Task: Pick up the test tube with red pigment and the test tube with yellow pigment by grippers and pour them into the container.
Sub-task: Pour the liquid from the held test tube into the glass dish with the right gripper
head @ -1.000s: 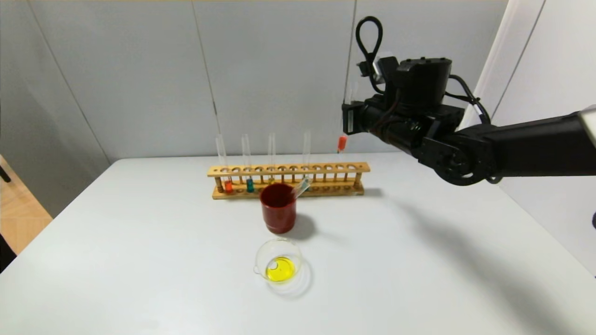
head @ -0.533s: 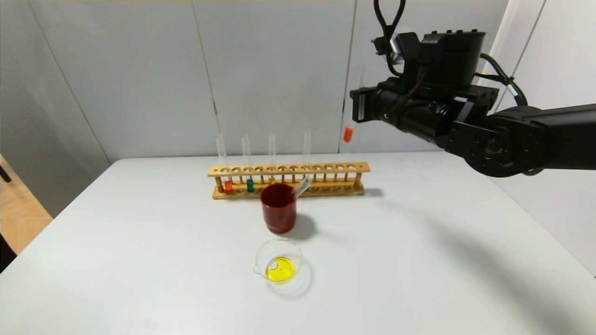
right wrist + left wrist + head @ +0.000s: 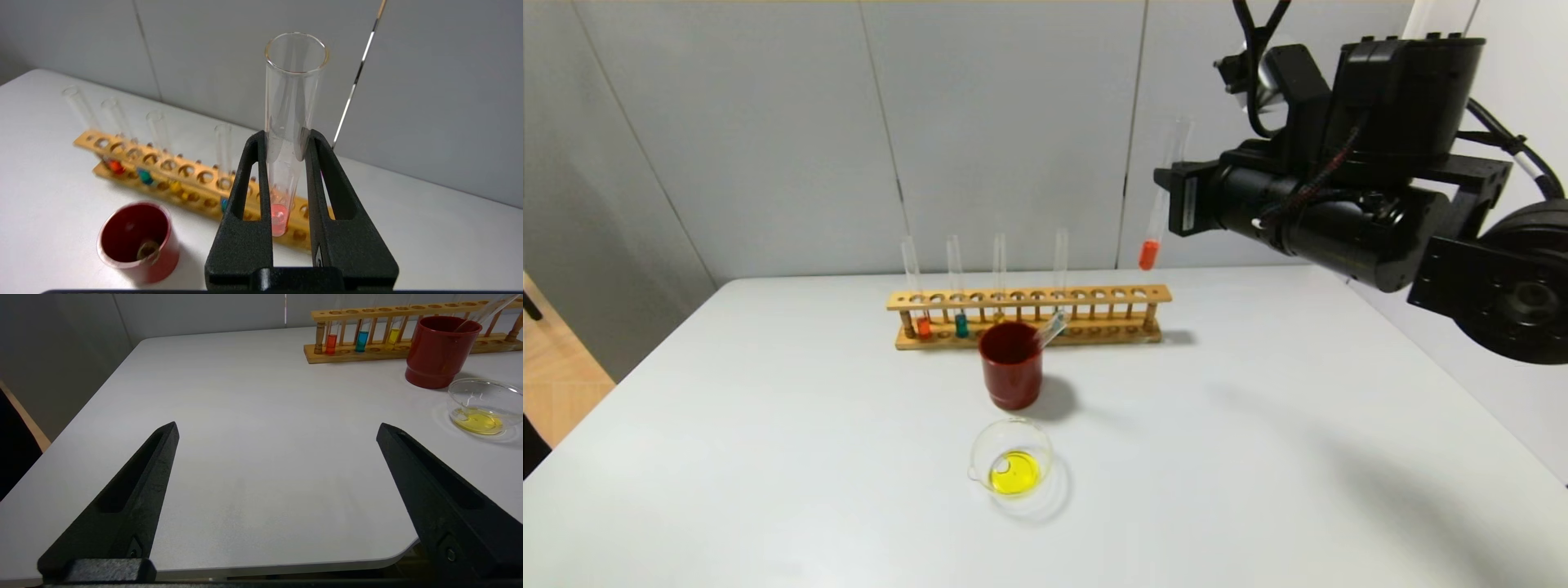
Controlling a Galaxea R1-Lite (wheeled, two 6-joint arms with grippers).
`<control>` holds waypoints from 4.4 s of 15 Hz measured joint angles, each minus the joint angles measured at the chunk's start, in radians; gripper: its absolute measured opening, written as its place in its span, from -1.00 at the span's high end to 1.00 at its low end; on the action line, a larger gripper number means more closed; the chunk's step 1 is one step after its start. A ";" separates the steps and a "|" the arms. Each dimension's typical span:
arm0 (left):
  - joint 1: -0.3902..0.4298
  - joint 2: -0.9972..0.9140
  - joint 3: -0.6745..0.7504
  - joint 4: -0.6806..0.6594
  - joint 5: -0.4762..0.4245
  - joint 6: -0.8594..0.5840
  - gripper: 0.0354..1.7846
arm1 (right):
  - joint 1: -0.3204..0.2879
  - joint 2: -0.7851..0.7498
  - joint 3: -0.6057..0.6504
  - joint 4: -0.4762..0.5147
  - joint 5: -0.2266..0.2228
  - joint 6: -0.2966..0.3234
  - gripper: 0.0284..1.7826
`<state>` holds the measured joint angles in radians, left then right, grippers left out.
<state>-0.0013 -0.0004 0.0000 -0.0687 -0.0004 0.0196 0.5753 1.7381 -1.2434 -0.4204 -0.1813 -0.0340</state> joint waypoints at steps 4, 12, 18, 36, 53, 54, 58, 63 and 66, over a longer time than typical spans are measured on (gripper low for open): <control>0.000 0.000 0.000 0.000 0.000 0.000 -0.91 | 0.044 -0.110 0.120 -0.002 -0.003 -0.003 0.72; 0.000 0.000 0.000 0.000 0.000 0.000 -0.91 | 0.143 -0.220 0.329 -0.011 -0.009 -0.031 0.72; 0.000 0.000 0.000 0.000 0.000 0.000 -0.91 | 0.204 -0.188 0.439 -0.018 -0.001 -0.092 0.72; 0.000 0.000 0.000 0.000 0.000 0.000 -0.91 | 0.261 -0.001 0.342 0.002 0.008 -0.390 0.72; 0.000 0.000 0.000 0.000 0.000 0.000 -0.91 | 0.281 0.097 0.320 0.001 -0.007 -0.664 0.72; 0.000 0.000 0.000 0.000 0.000 0.000 -0.91 | 0.281 0.099 0.319 0.002 -0.008 -0.684 0.72; 0.000 0.000 0.000 0.000 0.000 0.000 -0.91 | 0.275 0.108 0.320 0.016 -0.030 -0.776 0.72; 0.000 0.000 0.000 0.000 0.000 0.000 -0.91 | 0.279 0.116 0.298 0.079 -0.039 -0.801 0.72; 0.000 0.000 0.000 0.000 0.000 0.000 -0.91 | 0.280 0.128 0.271 0.079 -0.062 -0.821 0.72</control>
<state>-0.0017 -0.0004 0.0000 -0.0691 0.0000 0.0200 0.8553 1.8662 -0.9721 -0.3415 -0.2430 -0.8549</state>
